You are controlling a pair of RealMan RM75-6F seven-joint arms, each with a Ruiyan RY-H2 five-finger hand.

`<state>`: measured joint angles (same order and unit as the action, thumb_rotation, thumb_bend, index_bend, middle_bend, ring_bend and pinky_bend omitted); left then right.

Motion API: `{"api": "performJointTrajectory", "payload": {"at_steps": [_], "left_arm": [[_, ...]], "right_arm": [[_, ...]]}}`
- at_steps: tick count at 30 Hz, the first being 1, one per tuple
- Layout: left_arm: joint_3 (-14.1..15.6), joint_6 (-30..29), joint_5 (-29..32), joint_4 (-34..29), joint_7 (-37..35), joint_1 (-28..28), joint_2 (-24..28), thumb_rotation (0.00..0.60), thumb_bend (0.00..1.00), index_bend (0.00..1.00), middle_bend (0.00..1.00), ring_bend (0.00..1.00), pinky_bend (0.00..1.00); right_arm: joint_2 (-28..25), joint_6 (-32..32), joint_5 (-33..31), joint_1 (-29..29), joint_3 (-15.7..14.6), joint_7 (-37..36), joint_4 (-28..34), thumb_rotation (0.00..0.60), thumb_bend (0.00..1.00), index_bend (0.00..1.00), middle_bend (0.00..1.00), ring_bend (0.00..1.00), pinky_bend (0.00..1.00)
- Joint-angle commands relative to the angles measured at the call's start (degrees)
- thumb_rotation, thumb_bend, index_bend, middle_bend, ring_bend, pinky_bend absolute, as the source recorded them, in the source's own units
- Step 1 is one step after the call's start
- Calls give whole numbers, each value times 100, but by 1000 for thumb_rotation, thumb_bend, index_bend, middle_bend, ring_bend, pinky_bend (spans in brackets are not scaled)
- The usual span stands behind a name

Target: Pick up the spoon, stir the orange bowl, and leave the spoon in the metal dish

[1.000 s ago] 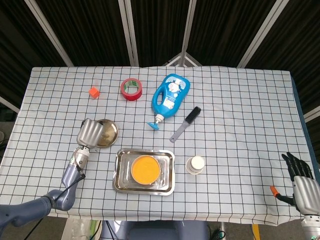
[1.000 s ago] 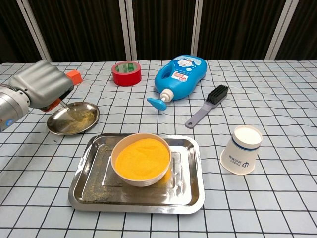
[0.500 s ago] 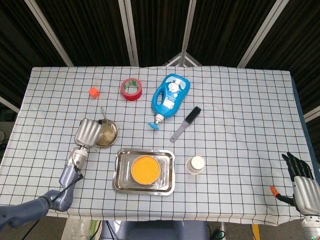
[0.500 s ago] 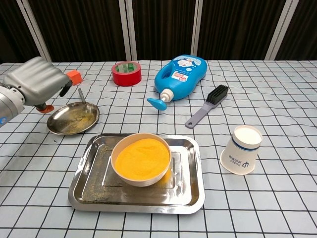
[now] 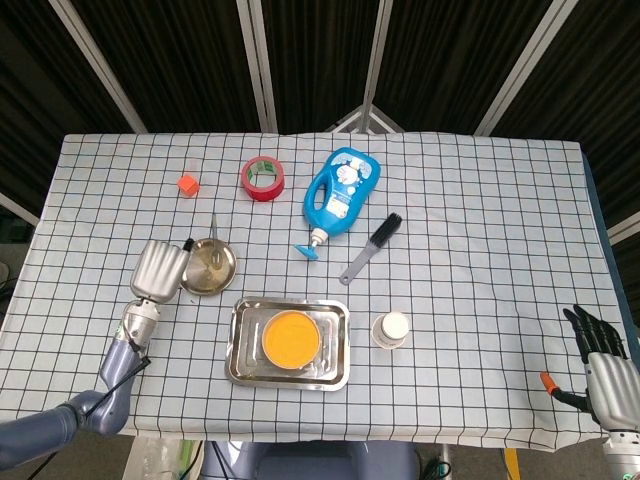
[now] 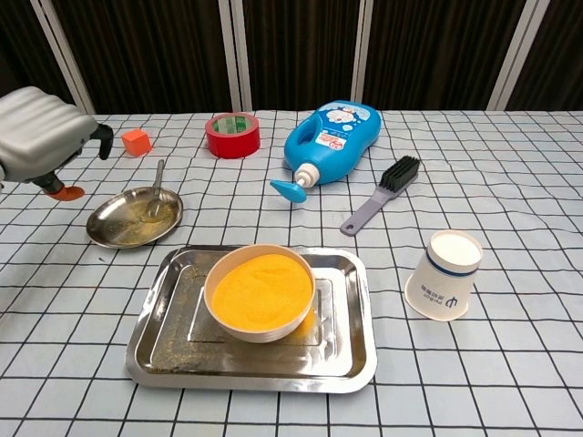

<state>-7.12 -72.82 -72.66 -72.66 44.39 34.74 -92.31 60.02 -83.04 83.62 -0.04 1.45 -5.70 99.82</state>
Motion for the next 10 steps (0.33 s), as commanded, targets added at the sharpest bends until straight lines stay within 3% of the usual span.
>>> {"api": "performJointTrajectory", "payload": {"at_steps": [1,2,5,8,10], "left_arm": [[197,-578,-362,-695,-697,-475,440,600,273,224,491,626,733],[270,-696,-432,-857,-828,-595,554,600,253,161,345,512,632],[592,-1136,-690,-1369,-1325,-1068,982,600,187,23,54,216,400],[881,-1421,-874,-1685,-1682,-1445,1344,600,116,0,0,55,268],[1060,-1472,-914,-1974,-1836,-1637,1619,600,94,0,0,11,181]], "right_arm": [[3,-10,17,1,-2,24,-14,600,312,0,0,0,0],[5,-16,22,0,-3,35,-21,600,311,0,0,0,0],[14,-46,36,-3,4,88,-43,600,312,0,0,0,0],[42,-91,53,-2,22,183,-78,600,312,0,0,0,0],[61,-114,59,-4,29,232,-92,600,311,0,0,0,0]]}}
